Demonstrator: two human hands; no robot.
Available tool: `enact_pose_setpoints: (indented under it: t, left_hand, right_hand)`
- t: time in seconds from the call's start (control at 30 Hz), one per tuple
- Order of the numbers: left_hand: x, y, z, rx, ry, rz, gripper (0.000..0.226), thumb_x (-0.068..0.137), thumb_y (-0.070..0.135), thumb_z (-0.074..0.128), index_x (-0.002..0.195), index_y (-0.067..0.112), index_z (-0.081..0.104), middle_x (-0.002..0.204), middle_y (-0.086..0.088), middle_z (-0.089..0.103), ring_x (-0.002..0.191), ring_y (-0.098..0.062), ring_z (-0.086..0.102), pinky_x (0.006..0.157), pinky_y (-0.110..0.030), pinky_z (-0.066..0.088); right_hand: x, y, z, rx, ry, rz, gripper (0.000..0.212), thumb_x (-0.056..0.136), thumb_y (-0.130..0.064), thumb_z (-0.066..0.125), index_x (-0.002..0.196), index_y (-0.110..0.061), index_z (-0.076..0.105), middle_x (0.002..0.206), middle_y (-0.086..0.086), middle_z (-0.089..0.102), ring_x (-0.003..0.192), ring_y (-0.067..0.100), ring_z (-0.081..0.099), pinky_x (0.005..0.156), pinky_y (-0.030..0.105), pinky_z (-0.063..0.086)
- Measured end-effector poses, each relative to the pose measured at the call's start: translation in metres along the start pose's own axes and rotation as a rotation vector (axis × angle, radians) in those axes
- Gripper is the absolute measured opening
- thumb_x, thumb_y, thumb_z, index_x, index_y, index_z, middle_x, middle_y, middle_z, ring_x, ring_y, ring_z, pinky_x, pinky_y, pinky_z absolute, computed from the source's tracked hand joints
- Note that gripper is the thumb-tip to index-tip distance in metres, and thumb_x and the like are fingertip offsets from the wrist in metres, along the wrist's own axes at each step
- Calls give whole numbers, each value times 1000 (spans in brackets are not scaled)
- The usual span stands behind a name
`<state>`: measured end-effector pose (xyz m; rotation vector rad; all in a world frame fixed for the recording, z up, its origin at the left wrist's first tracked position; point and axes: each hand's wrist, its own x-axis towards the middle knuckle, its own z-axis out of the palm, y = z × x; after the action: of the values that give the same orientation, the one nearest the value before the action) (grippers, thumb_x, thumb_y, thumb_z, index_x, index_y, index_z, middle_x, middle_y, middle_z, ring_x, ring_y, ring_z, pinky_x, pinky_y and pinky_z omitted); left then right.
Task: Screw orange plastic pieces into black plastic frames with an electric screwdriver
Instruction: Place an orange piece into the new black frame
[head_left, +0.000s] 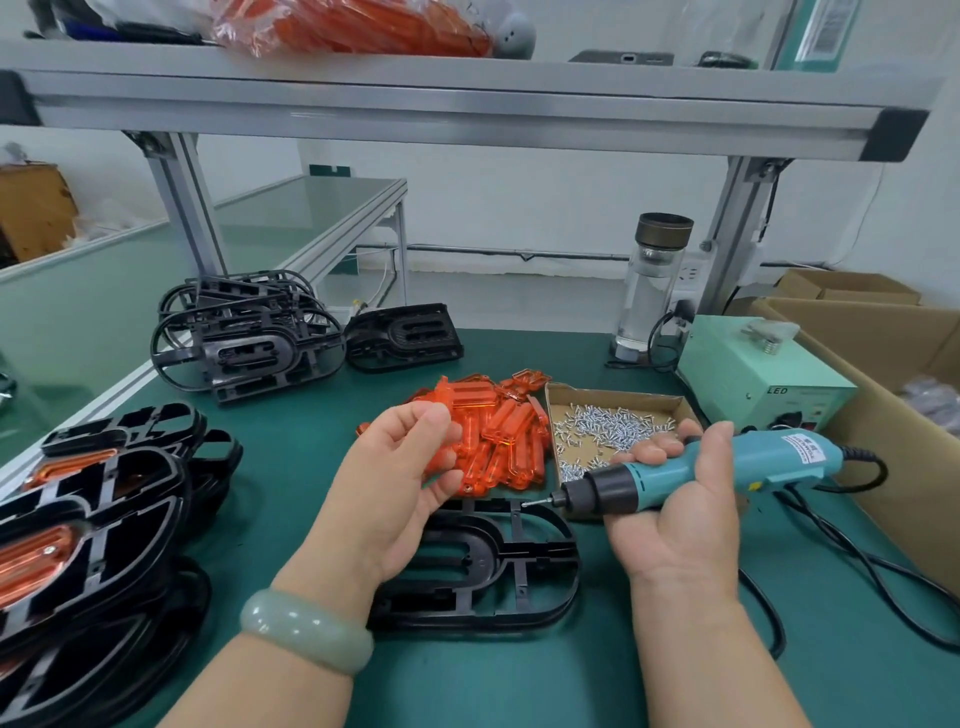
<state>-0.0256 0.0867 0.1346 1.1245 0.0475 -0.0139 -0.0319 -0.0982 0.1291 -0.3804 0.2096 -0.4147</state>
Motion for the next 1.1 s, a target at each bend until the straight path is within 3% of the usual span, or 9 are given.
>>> enact_pose_setpoints:
  t: [0.03,0.17,0.27,0.43,0.73,0.97,1.1]
  left_hand:
    - [-4,1,-2,74,-3,47,8,89,16,60,87,22,64,85,3,70,65,-5,59,59,-19,50]
    - [-19,7,-5,749,23,380,44,74,10,75,102,39,57,102,14,67,92,2,62,79,-9,44]
    - [-31,14,-1,931,-17,565,61,66,12,81,105,48,50,101,25,63,99,13,55,77,3,36]
    - [-41,20,4,990,-43,684,62,66,12,82,102,50,50,115,39,49,100,20,51,78,7,31]
    - [-48,19,3,878,-66,617,47,64,23,82,97,45,57,101,33,61,86,10,61,70,3,38]
    - [-50,17,-3,995,-89,651,44,64,35,73,102,51,57,105,26,56,99,6,55,81,-1,37]
    - [-45,19,-16,1108,-112,606,51,70,27,79,107,53,54,105,26,54,102,7,52,84,2,31]
  right_hand:
    - [0,0,0,-7,-4,-1,22,93,-46,56,83,-27,50,62,-13,46,49,3,45,55,19,43]
    - [0,1,1,-11,-6,3,23,93,-46,57,83,-27,50,62,-13,46,49,3,45,54,19,44]
    - [-1,1,1,-8,-1,8,23,92,-46,58,82,-26,50,62,-13,47,49,3,46,53,17,45]
    - [-2,2,3,-7,14,13,22,90,-44,59,83,-26,51,61,-12,47,49,3,45,53,17,44]
    - [-2,4,3,-13,22,23,23,93,-44,57,83,-25,51,60,-12,48,48,3,46,52,14,45]
    - [-1,6,4,-12,8,33,23,93,-44,57,83,-24,51,61,-12,48,48,3,46,52,14,45]
    - [-2,6,4,8,-11,36,22,91,-43,60,83,-24,52,61,-11,48,49,3,46,51,15,45]
